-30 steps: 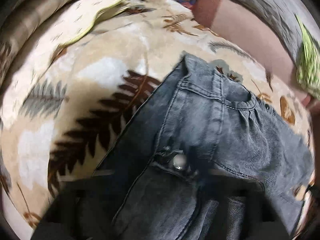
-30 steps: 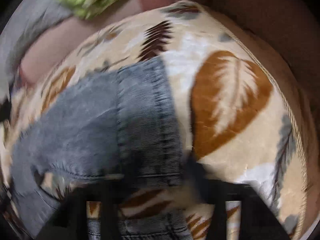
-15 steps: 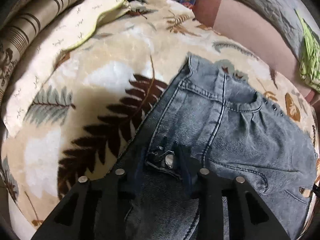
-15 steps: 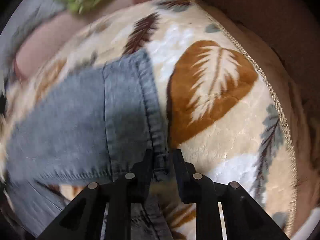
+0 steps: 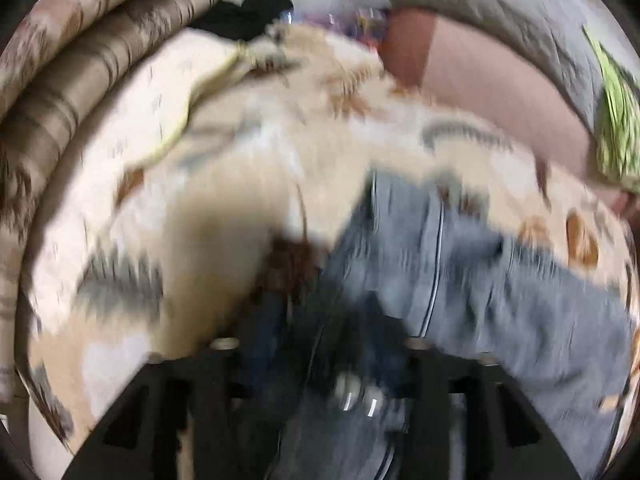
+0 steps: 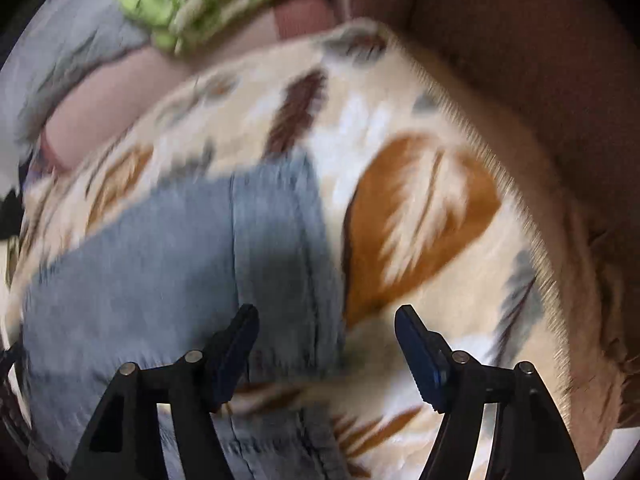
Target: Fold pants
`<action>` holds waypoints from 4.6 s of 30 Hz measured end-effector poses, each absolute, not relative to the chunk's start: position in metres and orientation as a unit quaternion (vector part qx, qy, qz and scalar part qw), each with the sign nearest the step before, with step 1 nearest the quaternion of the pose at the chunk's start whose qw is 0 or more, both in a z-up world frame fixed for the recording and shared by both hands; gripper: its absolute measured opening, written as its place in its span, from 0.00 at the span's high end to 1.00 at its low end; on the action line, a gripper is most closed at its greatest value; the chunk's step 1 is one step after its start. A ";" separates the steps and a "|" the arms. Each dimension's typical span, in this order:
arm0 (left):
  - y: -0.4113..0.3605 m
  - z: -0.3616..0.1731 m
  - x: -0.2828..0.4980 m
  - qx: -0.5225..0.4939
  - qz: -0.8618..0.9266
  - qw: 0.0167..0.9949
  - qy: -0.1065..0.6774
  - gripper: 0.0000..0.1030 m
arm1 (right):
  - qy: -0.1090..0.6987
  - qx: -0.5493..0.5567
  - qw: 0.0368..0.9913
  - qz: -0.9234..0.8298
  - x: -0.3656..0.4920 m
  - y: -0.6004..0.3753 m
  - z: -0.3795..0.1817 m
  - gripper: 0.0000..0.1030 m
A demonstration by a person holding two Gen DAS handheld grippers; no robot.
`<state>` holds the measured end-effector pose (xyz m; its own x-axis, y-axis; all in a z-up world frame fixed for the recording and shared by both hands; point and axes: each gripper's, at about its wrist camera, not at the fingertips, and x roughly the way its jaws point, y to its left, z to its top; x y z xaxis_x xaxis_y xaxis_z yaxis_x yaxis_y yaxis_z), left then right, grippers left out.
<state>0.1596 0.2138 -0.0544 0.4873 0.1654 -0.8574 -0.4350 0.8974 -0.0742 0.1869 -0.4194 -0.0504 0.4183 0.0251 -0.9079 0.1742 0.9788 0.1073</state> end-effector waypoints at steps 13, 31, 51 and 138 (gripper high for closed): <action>0.209 -0.094 0.282 -0.147 0.143 0.824 0.529 0.81 | 0.518 0.143 0.843 -0.012 0.283 -0.423 -0.046 0.28; 0.212 -0.006 0.230 -0.161 0.101 0.882 0.432 0.96 | 0.484 0.115 0.867 0.000 0.273 -0.407 -0.004 0.81; 0.252 -0.052 -0.071 -0.224 0.177 0.827 0.484 0.93 | 0.508 0.287 0.812 -0.028 -0.052 -0.485 -0.081 0.43; 0.099 -0.062 0.027 0.048 0.177 0.872 0.454 0.03 | 0.436 0.509 0.741 -0.042 -0.047 -0.435 -0.098 0.24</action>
<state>0.0265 0.0989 -0.0621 0.5242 0.3524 -0.7753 -0.2647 0.9327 0.2449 -0.0466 -0.4347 -0.0976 0.6167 0.3812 -0.6887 0.5064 0.4777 0.7179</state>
